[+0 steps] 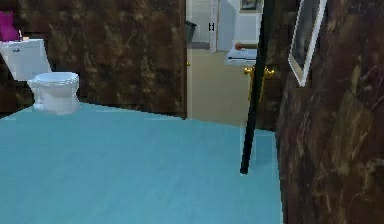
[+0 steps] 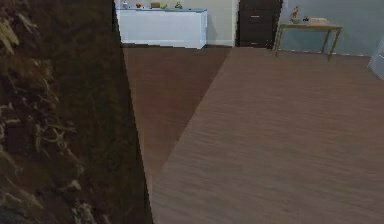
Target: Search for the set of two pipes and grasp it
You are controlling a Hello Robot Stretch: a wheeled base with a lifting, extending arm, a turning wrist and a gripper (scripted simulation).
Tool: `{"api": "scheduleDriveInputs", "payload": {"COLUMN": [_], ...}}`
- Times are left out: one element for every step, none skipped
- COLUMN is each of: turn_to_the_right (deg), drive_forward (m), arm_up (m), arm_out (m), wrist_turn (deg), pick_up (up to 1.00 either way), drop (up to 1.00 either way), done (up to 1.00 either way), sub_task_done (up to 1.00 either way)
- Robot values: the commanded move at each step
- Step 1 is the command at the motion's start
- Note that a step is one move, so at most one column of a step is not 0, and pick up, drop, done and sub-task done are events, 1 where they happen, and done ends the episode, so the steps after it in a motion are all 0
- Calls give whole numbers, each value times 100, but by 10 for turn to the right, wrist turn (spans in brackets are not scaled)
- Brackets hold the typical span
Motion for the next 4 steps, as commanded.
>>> {"api": "scheduleDriveInputs", "payload": {"turn_to_the_right": [0,30,0,60], "drive_forward": [100,0,60,0], "arm_up": [0,0,0,0], "arm_out": [0,0,0,0], "wrist_turn": [0,0,0,0], "pick_up": [0,0,0,0], "drop": [0,0,0,0], "done": [0,0,0,0], "sub_task_done": [0,0,0,0]}}
